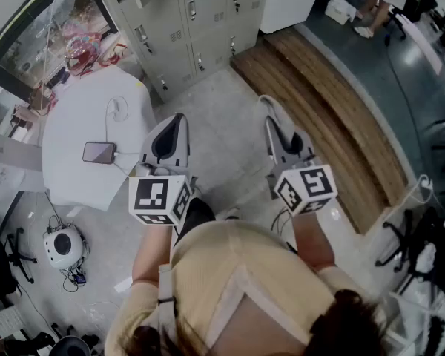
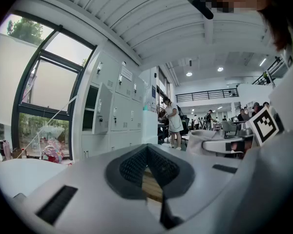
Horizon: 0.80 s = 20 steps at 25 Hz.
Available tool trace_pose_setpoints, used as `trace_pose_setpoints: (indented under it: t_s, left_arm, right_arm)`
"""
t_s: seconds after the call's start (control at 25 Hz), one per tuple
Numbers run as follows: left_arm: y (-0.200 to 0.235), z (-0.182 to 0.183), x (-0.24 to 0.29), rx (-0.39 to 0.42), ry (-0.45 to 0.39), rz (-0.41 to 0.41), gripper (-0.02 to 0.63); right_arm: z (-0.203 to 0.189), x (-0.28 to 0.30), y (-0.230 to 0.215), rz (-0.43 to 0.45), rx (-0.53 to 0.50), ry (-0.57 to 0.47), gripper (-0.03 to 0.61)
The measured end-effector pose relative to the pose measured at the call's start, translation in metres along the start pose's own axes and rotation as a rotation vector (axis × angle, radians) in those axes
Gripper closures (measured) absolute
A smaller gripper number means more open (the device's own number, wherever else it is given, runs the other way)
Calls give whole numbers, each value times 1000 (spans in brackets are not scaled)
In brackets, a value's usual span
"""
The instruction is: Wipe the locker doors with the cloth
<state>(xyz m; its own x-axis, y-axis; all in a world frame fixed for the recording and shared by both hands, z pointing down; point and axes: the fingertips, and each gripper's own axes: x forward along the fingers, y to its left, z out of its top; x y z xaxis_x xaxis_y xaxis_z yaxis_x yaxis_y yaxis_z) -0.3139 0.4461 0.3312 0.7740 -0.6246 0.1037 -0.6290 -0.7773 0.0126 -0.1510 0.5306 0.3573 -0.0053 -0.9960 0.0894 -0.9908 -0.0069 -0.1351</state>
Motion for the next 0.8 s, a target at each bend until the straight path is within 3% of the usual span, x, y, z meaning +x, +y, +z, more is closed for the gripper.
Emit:
trace_pose_setpoints:
  t_s: [0.44,0.8]
  left_arm:
    - [-23,-7,13,-9,9,-10,627]
    - [-32,-12,29,-15,39,-39,629]
  right_arm:
    - [-2,-4,-15,17,35,-5,569]
    - [-14,-10,-29,-26,61,11,569]
